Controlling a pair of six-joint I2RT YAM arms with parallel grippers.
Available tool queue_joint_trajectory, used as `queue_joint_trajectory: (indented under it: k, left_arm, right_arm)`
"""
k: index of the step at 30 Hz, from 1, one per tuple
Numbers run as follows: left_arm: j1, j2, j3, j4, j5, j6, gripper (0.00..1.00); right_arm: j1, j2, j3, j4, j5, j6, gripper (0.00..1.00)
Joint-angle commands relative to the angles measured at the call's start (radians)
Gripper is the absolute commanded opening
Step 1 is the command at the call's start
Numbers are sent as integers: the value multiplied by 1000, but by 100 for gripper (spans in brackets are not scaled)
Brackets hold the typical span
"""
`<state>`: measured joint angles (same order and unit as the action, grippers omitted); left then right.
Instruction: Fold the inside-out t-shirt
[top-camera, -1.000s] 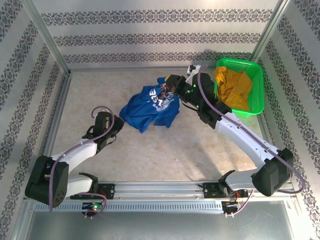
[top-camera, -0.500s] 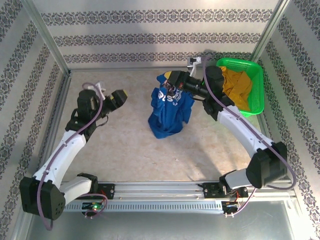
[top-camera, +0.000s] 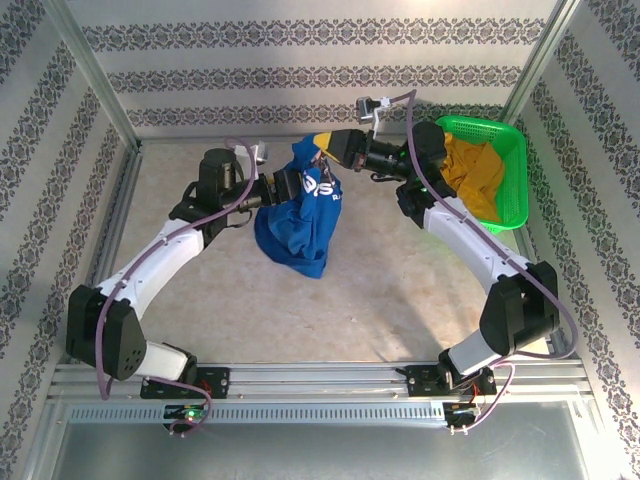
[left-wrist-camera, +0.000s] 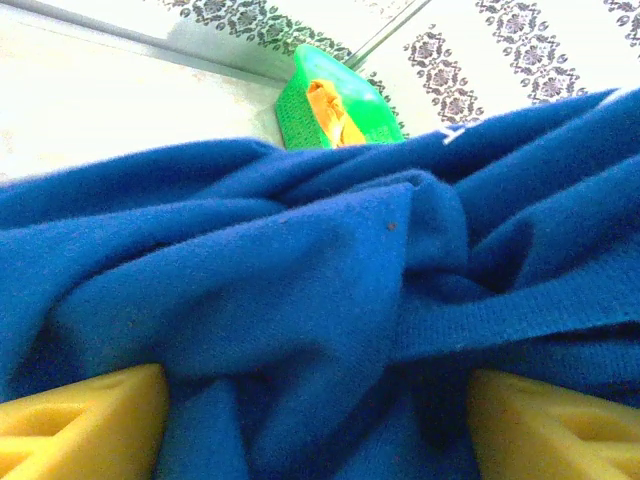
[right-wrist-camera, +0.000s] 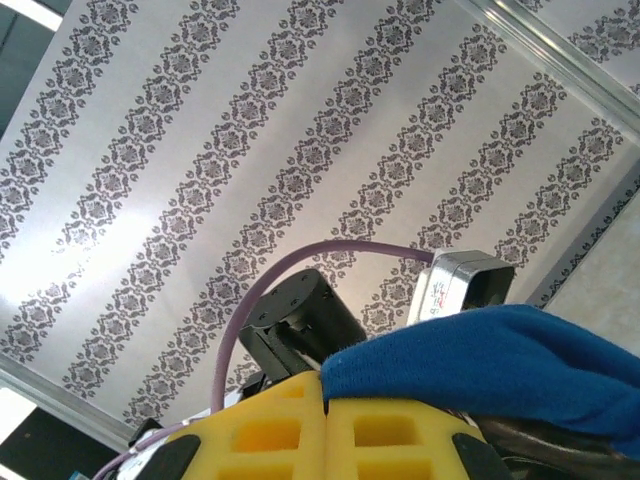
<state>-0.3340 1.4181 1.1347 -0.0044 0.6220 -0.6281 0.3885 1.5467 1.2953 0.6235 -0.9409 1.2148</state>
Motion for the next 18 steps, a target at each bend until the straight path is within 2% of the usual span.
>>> queue_joint_trajectory:
  k: [1, 2, 4, 7, 9, 10, 18]
  left_arm:
    - [-4, 28, 38, 60, 12, 27, 77]
    - [-4, 34, 43, 62, 12, 28, 76]
    - [-4, 48, 44, 88, 23, 27, 65]
    - [-3, 77, 49, 138, 68, 6, 33]
    - [-2, 90, 46, 175, 84, -18, 6]
    - [0, 90, 42, 188, 84, -27, 0]
    - [92, 7, -17, 329, 67, -143, 0]
  right_arm:
    - [1, 16, 20, 117, -24, 50, 0]
    - [3, 22, 18, 145, -24, 52, 0]
    - [5, 29, 16, 154, -23, 53, 0]
    - [0, 33, -7, 182, -7, 63, 0]
    - [-9, 29, -34, 207, 5, 73, 0]
    - [-16, 26, -48, 214, 10, 75, 0]
    - [-111, -56, -278, 216, 123, 39, 0]
